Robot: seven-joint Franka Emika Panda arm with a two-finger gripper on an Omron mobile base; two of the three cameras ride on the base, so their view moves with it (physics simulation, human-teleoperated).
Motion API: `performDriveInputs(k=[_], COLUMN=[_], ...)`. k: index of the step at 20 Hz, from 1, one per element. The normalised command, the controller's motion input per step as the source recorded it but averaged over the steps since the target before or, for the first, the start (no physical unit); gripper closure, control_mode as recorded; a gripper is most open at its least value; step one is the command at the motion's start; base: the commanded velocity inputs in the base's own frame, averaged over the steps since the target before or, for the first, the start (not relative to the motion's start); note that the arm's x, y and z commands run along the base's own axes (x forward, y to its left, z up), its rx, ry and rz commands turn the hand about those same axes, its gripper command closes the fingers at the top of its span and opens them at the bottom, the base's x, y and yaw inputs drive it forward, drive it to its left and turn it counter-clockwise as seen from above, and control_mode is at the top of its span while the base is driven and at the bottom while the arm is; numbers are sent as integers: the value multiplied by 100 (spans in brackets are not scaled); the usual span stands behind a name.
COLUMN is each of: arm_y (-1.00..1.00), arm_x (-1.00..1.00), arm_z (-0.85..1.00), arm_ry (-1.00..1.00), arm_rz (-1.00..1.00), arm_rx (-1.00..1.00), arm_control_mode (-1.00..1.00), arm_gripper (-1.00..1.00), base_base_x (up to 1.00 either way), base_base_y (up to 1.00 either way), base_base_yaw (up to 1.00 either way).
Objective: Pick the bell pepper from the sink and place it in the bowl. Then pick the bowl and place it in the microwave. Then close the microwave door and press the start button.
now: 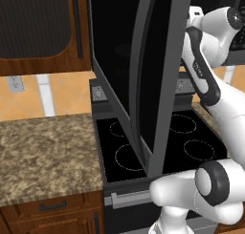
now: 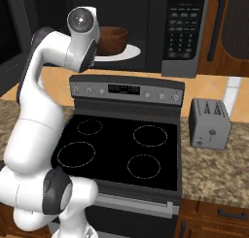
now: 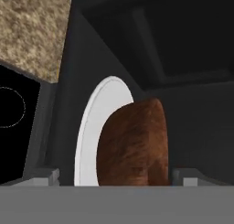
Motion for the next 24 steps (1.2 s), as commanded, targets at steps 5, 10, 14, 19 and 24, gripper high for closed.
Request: performDriveInputs(k=[5, 10, 14, 19, 24], arm_y=[-14, -25, -26, -24, -55], arm_x=[-62, -71, -76, -41, -6], arm_z=[-33, -48, -19, -6, -21], arm_ry=[-5, -2, -4, 0, 0], arm_rz=[0, 1, -5, -8, -6], arm_rx=[-5, -28, -45, -51, -49], arm_control_mode=[-100, -100, -100, -100, -100], arm_gripper=[-100, -100, -100, -100, -100], base_base_x=[0, 0, 0, 0, 0], base_base_y=[0, 0, 0, 0, 0], base_base_yaw=[0, 0, 0, 0, 0])
